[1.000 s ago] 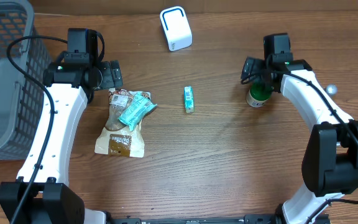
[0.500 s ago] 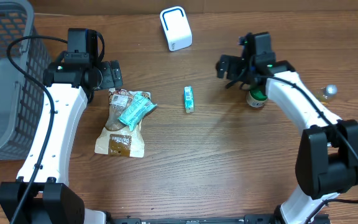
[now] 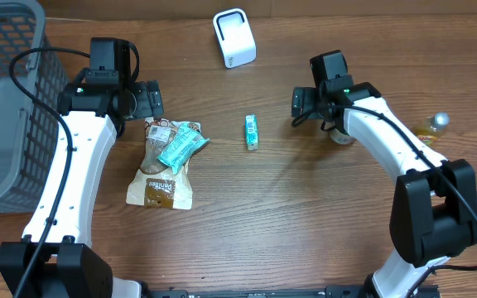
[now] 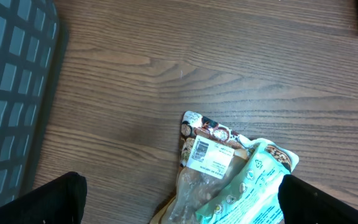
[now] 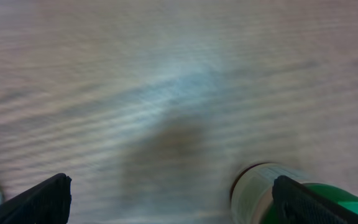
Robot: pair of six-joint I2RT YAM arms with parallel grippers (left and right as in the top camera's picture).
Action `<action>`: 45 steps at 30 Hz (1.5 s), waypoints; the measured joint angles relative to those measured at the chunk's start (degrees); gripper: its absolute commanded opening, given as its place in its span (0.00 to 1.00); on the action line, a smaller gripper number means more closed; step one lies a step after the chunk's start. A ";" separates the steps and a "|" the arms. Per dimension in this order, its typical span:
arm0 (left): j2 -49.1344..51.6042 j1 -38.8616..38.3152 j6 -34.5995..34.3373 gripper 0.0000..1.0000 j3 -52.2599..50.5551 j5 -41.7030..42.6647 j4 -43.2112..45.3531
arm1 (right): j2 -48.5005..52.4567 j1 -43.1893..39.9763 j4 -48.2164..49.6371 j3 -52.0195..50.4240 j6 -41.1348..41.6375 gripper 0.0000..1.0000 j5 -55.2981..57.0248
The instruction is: Scan the item barcode
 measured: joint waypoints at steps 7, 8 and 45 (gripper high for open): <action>0.00 0.00 0.00 1.00 0.00 0.00 0.00 | 0.00 -4.81 -8.92 -0.04 0.02 1.00 1.20; 0.00 0.00 0.00 1.00 0.00 0.00 0.00 | 0.00 -5.44 -9.46 -0.04 -0.02 1.00 1.31; 0.00 0.00 0.00 0.99 0.00 0.00 0.00 | 0.00 15.30 2.21 -0.11 2.58 1.00 -27.21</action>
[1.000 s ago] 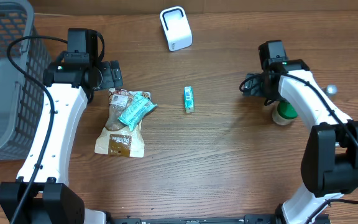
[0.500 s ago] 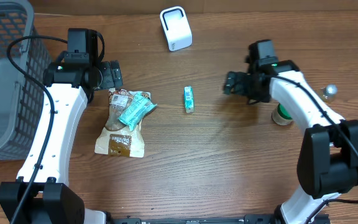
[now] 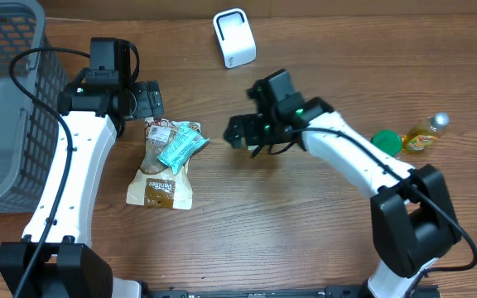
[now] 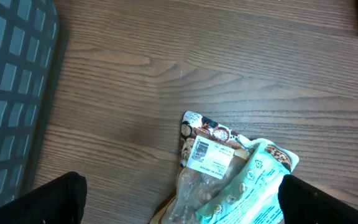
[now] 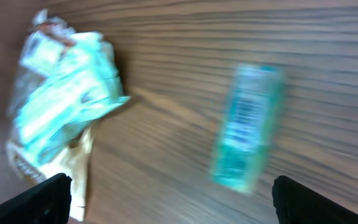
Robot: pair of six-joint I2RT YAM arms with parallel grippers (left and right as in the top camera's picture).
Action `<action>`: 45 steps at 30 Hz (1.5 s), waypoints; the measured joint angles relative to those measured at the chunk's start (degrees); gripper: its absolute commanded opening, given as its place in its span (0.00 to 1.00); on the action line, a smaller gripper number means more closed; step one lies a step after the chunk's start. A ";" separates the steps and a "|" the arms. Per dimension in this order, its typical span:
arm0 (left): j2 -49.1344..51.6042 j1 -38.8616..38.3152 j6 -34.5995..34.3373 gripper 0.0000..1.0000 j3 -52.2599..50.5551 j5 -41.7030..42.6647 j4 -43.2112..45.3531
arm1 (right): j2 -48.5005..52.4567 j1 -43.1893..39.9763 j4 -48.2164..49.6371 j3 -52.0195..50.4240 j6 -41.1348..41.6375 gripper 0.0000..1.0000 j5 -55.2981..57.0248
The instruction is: Scan the item barcode
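A small teal packet (image 5: 247,127) with a barcode lies flat on the wooden table, blurred in the right wrist view. My right gripper (image 5: 179,208) hangs over it, open and holding nothing. In the overhead view the right gripper (image 3: 237,132) covers that packet. The white scanner (image 3: 234,37) stands at the back of the table. A teal snack bag (image 3: 180,145) lies on a brown pouch (image 3: 162,178) left of centre. My left gripper (image 3: 150,101) is open just behind them, and the pouch's white label (image 4: 207,155) shows ahead of the left gripper (image 4: 179,202).
A grey mesh basket fills the far left. A green-capped bottle (image 3: 385,142) and a yellow bottle (image 3: 425,132) lie at the right, beyond the right arm's elbow.
My right gripper was by the green-capped bottle at the right and is now at the table's middle over the small teal packet, still open. The left arm has not moved.
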 measured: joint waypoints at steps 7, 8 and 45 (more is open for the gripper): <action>0.00 0.00 0.00 1.00 0.00 0.00 0.00 | 0.00 1.81 3.02 0.00 0.02 1.00 2.78; 0.00 0.00 0.00 1.00 0.00 0.00 0.00 | 0.00 1.77 2.95 0.00 0.04 0.98 3.82; 0.00 0.00 0.00 0.99 0.00 0.00 0.00 | 0.00 1.73 2.51 0.00 0.42 0.04 22.49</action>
